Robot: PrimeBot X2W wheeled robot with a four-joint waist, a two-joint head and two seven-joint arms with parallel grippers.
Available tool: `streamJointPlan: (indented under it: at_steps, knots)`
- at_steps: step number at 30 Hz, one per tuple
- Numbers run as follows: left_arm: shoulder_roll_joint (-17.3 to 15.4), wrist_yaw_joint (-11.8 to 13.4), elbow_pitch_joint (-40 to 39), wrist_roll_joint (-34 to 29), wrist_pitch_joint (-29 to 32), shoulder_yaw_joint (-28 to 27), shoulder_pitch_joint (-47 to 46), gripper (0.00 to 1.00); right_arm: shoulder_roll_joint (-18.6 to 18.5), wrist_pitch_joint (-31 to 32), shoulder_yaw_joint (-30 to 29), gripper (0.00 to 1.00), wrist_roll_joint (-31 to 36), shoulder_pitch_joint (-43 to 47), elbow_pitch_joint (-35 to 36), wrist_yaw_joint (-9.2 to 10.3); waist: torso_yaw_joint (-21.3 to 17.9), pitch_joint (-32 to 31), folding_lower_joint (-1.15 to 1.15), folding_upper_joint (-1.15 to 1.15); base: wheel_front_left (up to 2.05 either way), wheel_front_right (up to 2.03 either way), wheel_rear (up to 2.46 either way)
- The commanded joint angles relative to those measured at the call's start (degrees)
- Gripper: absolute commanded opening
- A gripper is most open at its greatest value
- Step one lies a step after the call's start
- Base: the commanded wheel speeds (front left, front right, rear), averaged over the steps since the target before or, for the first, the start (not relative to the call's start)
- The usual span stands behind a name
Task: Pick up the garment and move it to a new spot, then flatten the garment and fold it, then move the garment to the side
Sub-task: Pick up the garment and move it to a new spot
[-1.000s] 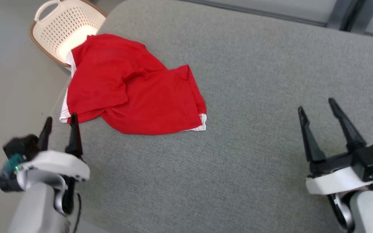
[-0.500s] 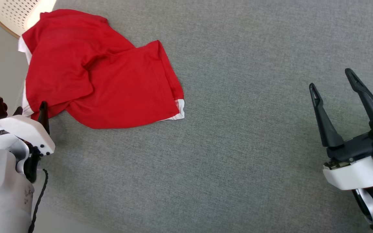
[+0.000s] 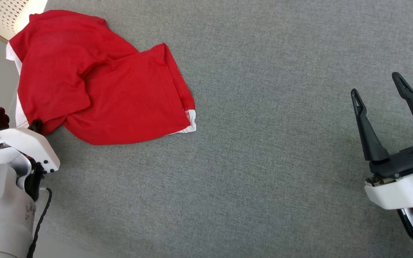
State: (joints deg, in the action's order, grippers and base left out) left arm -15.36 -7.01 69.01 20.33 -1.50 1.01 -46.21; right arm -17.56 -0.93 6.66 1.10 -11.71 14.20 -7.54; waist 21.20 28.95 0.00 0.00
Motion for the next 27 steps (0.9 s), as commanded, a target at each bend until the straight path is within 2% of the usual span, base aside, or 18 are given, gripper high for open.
streamJointPlan:
  at_steps: [1, 9, 14, 15, 17, 20, 23, 27]
  knots:
    - [-0.49, -0.09, 0.22, 0.20, -1.34, 0.32, -0.16, 0.00, 0.06, -0.16, -0.10, 1.00, 0.10, 0.28, -0.27, 0.11, 0.02, -0.66, 0.00, 0.00, 0.00, 0.00, 0.00]
    - [-3.00, -0.32, -4.04, -0.18, -12.09, 0.88, -1.19, 0.00, 3.31, -3.70, 0.45, 1.00, -0.44, 0.21, -4.45, 0.11, -1.18, -6.15, 0.00, 0.00, 0.00, 0.00, 0.00]
    - [-5.05, -0.32, -14.03, -1.24, -13.67, 0.39, -1.06, 0.00, 6.13, -6.52, 0.22, 1.00, -0.90, 0.68, -7.91, 0.11, -3.10, -10.48, 0.00, 0.00, 0.00, 0.00, 0.00]
    - [-5.05, -0.32, -14.03, -1.24, -13.67, 0.39, -1.06, 0.00, 6.13, -6.52, 0.22, 1.00, -0.90, 0.68, -7.91, 0.11, -3.10, -10.48, 0.00, 0.00, 0.00, 0.00, 0.00]
    - [-5.46, -0.34, -20.42, -1.89, -13.72, 0.02, 0.07, 0.00, 7.18, -7.57, 0.00, 1.00, -1.00, 0.91, -9.28, 0.11, -3.99, -12.00, 0.00, 0.00, 0.00, 0.00, 0.00]
    - [-3.40, -0.50, -29.17, 1.10, -13.69, 0.25, 2.29, 0.00, 8.82, -9.10, -0.52, 1.00, -1.21, 1.08, -11.21, 0.11, -5.51, -14.10, 0.00, 0.00, 0.00, 0.00, 0.00]
    - [-4.54, -0.41, -38.22, 2.03, -13.25, 1.60, 2.84, 0.00, 9.95, -10.23, -0.19, 1.00, -1.48, 1.11, -12.87, 0.11, -7.40, -15.47, 0.00, 0.00, 0.00, 0.00, 0.00]
    - [-3.07, -0.42, -49.51, 4.47, -9.22, 2.47, 4.51, 0.00, 11.22, -11.55, -0.11, 1.00, -1.63, 0.98, -14.62, 0.11, -10.46, -16.73, 0.00, 0.00, 0.00, 0.00, 0.00]
